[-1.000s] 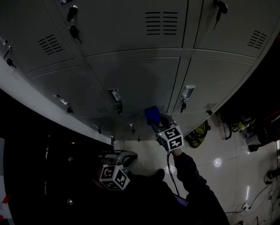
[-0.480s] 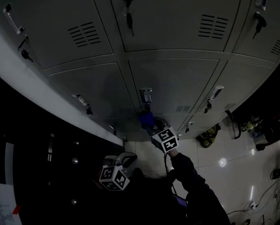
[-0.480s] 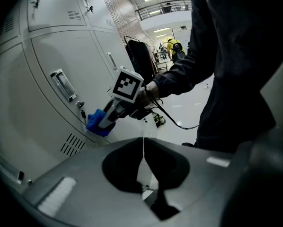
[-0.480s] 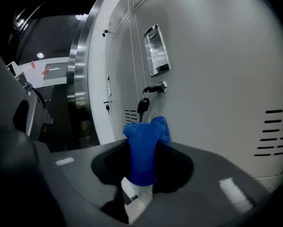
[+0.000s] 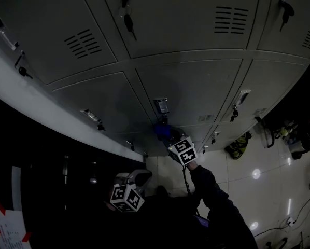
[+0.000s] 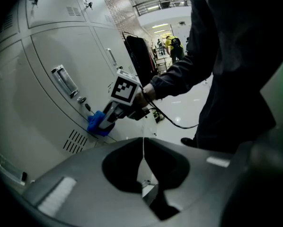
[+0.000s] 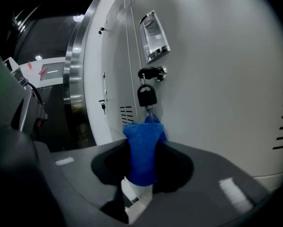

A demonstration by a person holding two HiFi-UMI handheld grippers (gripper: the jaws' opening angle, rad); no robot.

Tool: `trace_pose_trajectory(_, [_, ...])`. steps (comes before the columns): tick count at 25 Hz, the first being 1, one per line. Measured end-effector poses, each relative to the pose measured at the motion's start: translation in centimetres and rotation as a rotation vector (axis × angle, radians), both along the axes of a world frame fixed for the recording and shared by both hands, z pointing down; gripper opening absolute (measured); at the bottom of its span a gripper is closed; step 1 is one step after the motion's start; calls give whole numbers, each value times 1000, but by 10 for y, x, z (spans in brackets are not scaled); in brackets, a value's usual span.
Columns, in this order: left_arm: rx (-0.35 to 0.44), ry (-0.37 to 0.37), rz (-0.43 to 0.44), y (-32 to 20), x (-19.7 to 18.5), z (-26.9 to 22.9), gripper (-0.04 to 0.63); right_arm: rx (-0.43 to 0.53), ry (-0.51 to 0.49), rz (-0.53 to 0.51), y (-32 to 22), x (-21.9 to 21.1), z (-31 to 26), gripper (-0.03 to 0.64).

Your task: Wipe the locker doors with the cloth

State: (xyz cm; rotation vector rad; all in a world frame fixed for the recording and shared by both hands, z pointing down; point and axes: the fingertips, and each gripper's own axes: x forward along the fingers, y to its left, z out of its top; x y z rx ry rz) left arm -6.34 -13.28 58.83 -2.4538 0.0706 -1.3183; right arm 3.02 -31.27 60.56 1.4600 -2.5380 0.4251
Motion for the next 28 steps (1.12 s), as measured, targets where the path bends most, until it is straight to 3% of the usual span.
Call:
trace_pose_trajectory(6, [-7,-6,4,12,39,-2,3,-19,1,20,14,45,9,117])
trace_pose_trajectory(20, [-30,-9,-6,59,145,2,3,-54,14,97,61,201,23,117])
trace_pose_trajectory(28, [-25,-14,-43,79,168,2,3,-62,22,73,67,225,27,118])
